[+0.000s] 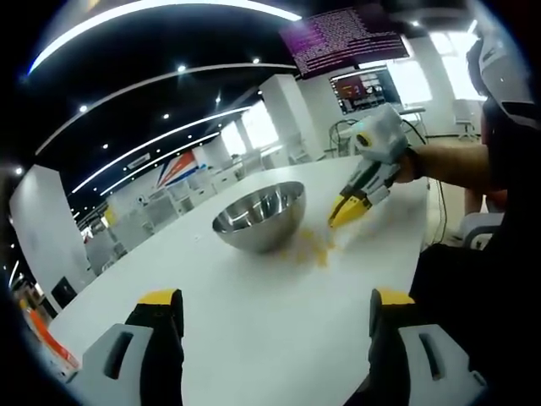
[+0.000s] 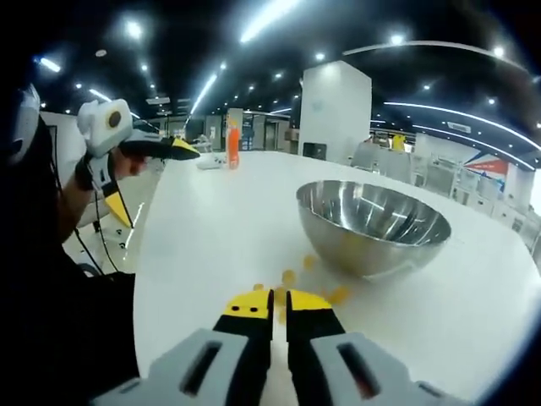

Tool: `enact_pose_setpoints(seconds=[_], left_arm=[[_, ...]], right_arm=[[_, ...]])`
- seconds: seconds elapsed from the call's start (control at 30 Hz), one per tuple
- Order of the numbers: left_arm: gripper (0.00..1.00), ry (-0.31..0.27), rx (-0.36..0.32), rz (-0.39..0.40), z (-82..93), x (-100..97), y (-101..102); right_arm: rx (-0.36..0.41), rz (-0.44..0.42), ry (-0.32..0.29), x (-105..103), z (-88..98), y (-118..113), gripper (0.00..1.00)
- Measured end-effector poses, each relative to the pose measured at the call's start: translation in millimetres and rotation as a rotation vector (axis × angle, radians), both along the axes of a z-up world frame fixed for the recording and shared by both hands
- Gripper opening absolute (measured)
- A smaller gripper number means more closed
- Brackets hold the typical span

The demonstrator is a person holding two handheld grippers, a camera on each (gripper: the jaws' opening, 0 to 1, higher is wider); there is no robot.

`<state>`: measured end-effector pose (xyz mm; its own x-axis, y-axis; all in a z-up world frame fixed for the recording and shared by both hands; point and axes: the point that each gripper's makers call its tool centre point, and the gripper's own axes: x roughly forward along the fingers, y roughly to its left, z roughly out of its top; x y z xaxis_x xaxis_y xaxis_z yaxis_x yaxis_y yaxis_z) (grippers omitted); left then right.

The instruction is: Pick up the QQ candy scattered on the table and place it into the stainless steel bowl on the table

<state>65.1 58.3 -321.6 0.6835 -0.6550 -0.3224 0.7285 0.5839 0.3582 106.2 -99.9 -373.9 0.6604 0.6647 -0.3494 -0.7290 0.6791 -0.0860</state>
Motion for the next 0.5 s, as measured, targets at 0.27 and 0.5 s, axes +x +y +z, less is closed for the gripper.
enact_pose_setpoints(seconds=[0.27,0.5], left_arm=[[0.92,0.002,0.005,0.007,-1.8,-0.2,2.6],[0.92,-0.001,0.003,0.008,-0.1,-0.7,2.3]], right_arm=[[0.016,0.004,-0.011,-4.3,10.7,2.2,0.05],[0.030,0.014,-0.042,-9.9,30.6,3.8,0.05]])
